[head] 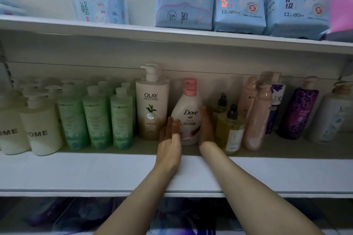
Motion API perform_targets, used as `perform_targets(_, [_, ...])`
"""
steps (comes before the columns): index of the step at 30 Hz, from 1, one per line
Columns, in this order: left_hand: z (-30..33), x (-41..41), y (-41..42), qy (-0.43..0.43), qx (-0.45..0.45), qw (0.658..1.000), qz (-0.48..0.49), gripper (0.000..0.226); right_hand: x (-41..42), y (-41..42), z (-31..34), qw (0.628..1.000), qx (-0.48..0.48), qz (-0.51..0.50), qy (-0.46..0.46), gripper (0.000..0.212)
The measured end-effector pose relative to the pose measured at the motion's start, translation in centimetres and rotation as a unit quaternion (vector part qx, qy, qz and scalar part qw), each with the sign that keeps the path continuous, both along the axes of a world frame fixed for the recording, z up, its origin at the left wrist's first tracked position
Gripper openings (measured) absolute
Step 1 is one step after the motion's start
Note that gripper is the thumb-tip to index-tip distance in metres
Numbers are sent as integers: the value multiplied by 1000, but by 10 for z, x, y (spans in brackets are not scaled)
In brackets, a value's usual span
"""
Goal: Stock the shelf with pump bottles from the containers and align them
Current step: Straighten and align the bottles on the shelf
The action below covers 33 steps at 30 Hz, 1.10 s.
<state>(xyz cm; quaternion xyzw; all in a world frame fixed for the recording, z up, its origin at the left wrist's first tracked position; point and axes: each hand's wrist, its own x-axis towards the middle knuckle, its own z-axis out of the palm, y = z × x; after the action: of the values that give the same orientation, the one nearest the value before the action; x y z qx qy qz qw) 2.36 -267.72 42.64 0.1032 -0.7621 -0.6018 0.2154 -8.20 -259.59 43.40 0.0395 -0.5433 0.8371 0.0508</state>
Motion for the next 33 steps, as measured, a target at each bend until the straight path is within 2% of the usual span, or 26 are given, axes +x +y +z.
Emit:
perform_targets(2, [0, -1, 0, 9, -9, 1000, 6, 80, -2, -1, -2, 1000, 14, -2, 1, 37])
perform_targets(3, [-1, -2, 0, 10, -11, 1000, 9, 70, -1, -1, -2, 1000, 13, -3, -1, 34])
perform_targets(6, [-3, -3, 0, 9, -8, 1000, 14, 58, 0, -2, -3, 1000, 2, 7, 3, 43])
perform_targets(9, [-2, -3, -1, 10, -9, 1000, 14, 56, 0, -4, -2, 1000, 21, 7, 0, 35])
perform_targets(11, [-2, -3, -2, 11, -10, 1000, 13, 56, 2, -4, 1, 1000, 1, 14, -13, 38])
perform_targets(13, [-2, -3, -2, 9, -16, 1000, 14, 56, 4, -4, 4, 1000, -18, 12, -22, 47])
perform_targets(17, [-3, -2, -4, 5, -41, 998, 45, 58, 29, -1, 1, 998, 9, -22, -54, 55])
perform_targets(22, [-5, 0, -4, -22, -95, 991, 86, 77, 71, 3, -12, 996, 79, -4, -28, 36])
perform_targets(25, [-4, 0, -3, -24, -97, 991, 88, 85, 76, 1, -11, 994, 103, 8, -22, 30])
perform_targets(30, [-3, -2, -2, -19, -79, 994, 76, 87, 77, 0, -7, 993, 112, 13, -23, 53])
perform_targets(33, [-4, 0, -2, -21, -78, 994, 75, 88, 81, 2, -7, 992, 123, 10, -26, 55])
